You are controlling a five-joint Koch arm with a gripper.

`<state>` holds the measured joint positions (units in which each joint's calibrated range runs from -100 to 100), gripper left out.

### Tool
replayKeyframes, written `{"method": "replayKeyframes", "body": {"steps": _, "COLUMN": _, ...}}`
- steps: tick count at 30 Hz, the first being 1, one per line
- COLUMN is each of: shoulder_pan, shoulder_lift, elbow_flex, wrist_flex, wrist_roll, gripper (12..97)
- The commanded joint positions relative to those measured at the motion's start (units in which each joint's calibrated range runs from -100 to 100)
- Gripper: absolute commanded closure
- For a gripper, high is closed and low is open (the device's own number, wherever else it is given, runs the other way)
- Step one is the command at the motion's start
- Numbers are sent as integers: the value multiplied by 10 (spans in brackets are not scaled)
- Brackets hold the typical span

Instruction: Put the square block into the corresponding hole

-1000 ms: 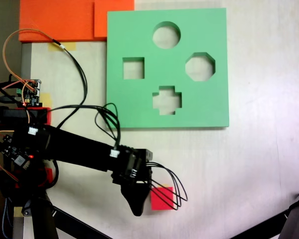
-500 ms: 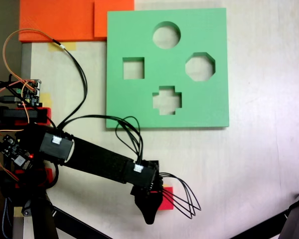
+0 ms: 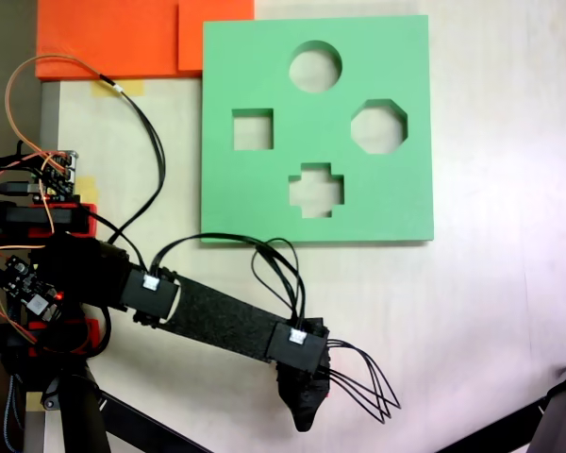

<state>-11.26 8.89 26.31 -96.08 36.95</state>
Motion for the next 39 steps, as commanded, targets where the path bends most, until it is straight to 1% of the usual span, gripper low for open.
{"method": "replayKeyframes", "body": {"steps": 1, "shoulder_pan": -3, "shoulder_lift": 2, "elbow_flex": 34, "wrist_flex": 5, "wrist_roll": -5, "gripper": 136}}
{"method": "replayKeyframes", "body": {"steps": 8, "shoulder_pan": -3, "shoulder_lift": 20, "elbow_flex": 35, "wrist_flex": 18, "wrist_roll": -10, "gripper": 151}}
{"method": "replayKeyframes", "body": {"steps": 15, "shoulder_pan": -8, "shoulder_lift": 27, "elbow_flex": 34, "wrist_flex": 18, "wrist_roll": -11, "gripper": 517}}
{"method": "replayKeyframes", "body": {"steps": 16, "shoulder_pan": -10, "shoulder_lift": 27, "elbow_flex": 33, "wrist_flex": 18, "wrist_roll": -11, "gripper": 593}}
{"method": "replayKeyframes", "body": {"steps": 17, "shoulder_pan": -11, "shoulder_lift": 27, "elbow_flex": 30, "wrist_flex": 16, "wrist_roll": -11, "gripper": 624}}
{"method": "replayKeyframes", "body": {"steps": 22, "shoulder_pan": -13, "shoulder_lift": 28, "elbow_flex": 20, "wrist_flex": 9, "wrist_roll": -11, "gripper": 679}}
{"method": "replayKeyframes", "body": {"steps": 25, "shoulder_pan": -14, "shoulder_lift": 28, "elbow_flex": 19, "wrist_flex": -5, "wrist_roll": -10, "gripper": 751}}
{"method": "replayKeyframes", "body": {"steps": 28, "shoulder_pan": -14, "shoulder_lift": 34, "elbow_flex": 19, "wrist_flex": -23, "wrist_roll": -9, "gripper": 795}}
{"method": "replayKeyframes", "body": {"steps": 34, "shoulder_pan": -15, "shoulder_lift": 41, "elbow_flex": 21, "wrist_flex": -39, "wrist_roll": -7, "gripper": 917}}
{"method": "replayKeyframes", "body": {"steps": 37, "shoulder_pan": -15, "shoulder_lift": 40, "elbow_flex": 21, "wrist_flex": -39, "wrist_roll": -2, "gripper": 922}}
{"method": "replayKeyframes", "body": {"steps": 39, "shoulder_pan": -15, "shoulder_lift": 35, "elbow_flex": 23, "wrist_flex": -39, "wrist_roll": -1, "gripper": 968}}
